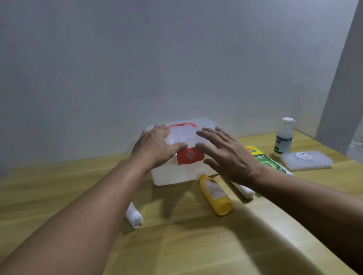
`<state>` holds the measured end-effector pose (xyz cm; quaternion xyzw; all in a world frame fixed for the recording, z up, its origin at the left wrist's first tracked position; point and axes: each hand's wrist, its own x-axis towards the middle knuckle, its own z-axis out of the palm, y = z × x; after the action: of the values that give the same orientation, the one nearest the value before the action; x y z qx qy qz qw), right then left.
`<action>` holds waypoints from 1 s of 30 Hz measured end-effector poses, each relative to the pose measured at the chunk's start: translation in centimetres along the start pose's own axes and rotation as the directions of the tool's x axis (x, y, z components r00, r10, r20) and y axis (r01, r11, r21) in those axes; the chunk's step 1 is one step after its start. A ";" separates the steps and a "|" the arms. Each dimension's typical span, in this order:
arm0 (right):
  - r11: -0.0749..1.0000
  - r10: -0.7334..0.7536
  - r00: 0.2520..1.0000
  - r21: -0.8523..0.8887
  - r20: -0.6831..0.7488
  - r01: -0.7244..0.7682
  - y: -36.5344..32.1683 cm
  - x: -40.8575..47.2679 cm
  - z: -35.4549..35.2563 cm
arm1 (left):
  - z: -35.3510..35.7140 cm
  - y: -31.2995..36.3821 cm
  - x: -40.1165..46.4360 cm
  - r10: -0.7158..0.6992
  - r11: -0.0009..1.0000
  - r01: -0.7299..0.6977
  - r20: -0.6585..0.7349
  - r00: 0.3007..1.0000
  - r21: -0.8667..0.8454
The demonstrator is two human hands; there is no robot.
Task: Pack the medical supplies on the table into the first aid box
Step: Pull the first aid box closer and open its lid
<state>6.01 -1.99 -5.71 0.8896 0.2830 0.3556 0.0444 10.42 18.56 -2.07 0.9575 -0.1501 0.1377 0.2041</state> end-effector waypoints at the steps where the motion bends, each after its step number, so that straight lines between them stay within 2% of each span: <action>1: 1.000 0.004 1.000 0.007 -0.011 -0.004 0.0 0.0 0.2 | 0.1 -0.2 0.1 0.000 1.000 0.000 0.002 1.000 -0.003; 8: 0.989 -0.123 0.986 -0.101 -0.109 0.112 0.5 0.2 0.6 | 0.1 -0.5 0.6 -0.021 1.000 0.022 0.029 0.999 -0.021; 15: 0.977 -0.194 0.976 -0.111 -0.095 0.183 1.1 0.2 0.7 | -0.1 0.1 0.5 -0.020 1.000 0.019 0.069 0.997 0.015; 17: 0.985 -0.165 0.981 -0.063 -0.105 0.159 1.0 0.5 0.3 | -0.4 0.0 0.4 -0.002 0.999 0.006 0.086 0.996 -0.051; 20: 0.994 -0.085 0.990 0.061 -0.117 0.092 0.7 1.4 -0.7 | -0.2 -0.3 -0.3 -0.062 0.957 0.047 -0.042 0.997 -0.287; 22: 0.991 -0.021 0.991 0.131 -0.131 0.038 0.4 2.1 -1.3 | 0.2 -0.4 -1.1 -0.183 0.861 0.114 -0.093 0.979 -0.496; 24: 0.983 0.049 0.989 0.184 -0.140 -0.023 0.1 2.9 -1.8 | 0.4 -0.5 -1.6 -0.288 0.709 0.161 -0.074 0.955 -0.687; 26: 0.971 0.120 0.983 0.221 -0.140 -0.087 0.0 3.7 -2.4 | 0.2 -0.4 -1.9 -0.362 0.535 0.148 -0.068 0.930 -0.832; 28: 0.958 0.167 0.974 0.257 -0.150 -0.125 0.1 4.6 -3.0 | 0.0 -0.6 -2.1 -0.413 0.337 0.111 -0.040 0.910 -0.935; 29: 0.952 0.180 0.972 0.276 -0.150 -0.134 0.2 5.1 -3.3 | 0.0 -0.7 -2.3 -0.418 0.263 0.112 -0.008 0.909 -0.958; 30: 0.944 0.192 0.971 0.297 -0.146 -0.142 0.3 5.6 -3.6 | 0.1 -0.8 -2.4 -0.407 0.241 0.119 0.011 0.913 -0.963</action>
<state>7.11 0.34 0.44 0.8735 0.2571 0.3894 -0.1389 8.49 19.77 -3.23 0.6330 -0.0117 0.1000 0.7676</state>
